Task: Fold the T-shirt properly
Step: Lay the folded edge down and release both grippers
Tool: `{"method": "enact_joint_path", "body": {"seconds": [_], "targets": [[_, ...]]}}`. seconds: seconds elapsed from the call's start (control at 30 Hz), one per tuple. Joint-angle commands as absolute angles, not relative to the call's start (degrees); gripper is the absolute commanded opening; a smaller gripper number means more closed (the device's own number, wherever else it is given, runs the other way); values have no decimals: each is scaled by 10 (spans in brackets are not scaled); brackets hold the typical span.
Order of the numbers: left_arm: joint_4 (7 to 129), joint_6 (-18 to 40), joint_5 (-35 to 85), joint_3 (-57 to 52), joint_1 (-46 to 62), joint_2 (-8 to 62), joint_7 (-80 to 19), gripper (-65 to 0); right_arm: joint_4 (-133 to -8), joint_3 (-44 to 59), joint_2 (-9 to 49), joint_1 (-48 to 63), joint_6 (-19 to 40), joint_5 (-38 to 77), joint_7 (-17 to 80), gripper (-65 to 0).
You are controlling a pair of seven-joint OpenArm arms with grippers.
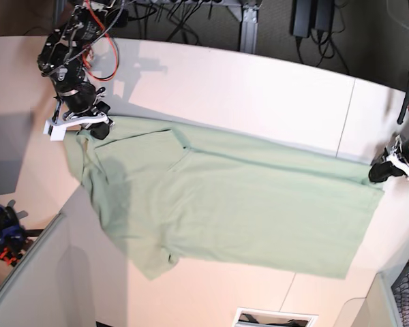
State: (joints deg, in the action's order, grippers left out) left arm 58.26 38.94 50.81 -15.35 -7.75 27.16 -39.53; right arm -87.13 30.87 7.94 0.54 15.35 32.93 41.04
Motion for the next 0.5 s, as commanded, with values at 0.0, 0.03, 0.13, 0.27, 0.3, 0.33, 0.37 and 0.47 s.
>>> {"method": "enact_joint_path", "body": {"seconds": [0.0, 0.03, 0.13, 0.27, 0.3, 0.33, 0.37, 0.47], "targets": [[611, 400, 530, -157, -74, 289, -390, -650, -895, 310, 89, 9, 159, 339, 399, -650], [630, 400, 533, -157, -58, 293, -393, -650, -907, 310, 89, 23, 159, 339, 400, -650], [686, 400, 534, -157, -6, 305, -393, -650, -940, 310, 89, 67, 159, 339, 402, -650], [753, 400, 534, -158, 54, 306, -393, -650, -974, 310, 103, 114, 159, 341, 401, -650], [766, 400, 533, -158, 70, 305, -393, -650, -981, 310, 107, 126, 159, 341, 402, -650], [776, 400, 533, -158, 84, 305, -392, -650, -989, 311, 112, 137, 159, 341, 401, -650], [783, 400, 534, -158, 98, 305, -392, -650, -996, 311, 116, 149, 159, 341, 401, -650], [793, 400, 534, -158, 126, 305, -390, -650, -1011, 314, 125, 174, 159, 341, 402, -650]]}}
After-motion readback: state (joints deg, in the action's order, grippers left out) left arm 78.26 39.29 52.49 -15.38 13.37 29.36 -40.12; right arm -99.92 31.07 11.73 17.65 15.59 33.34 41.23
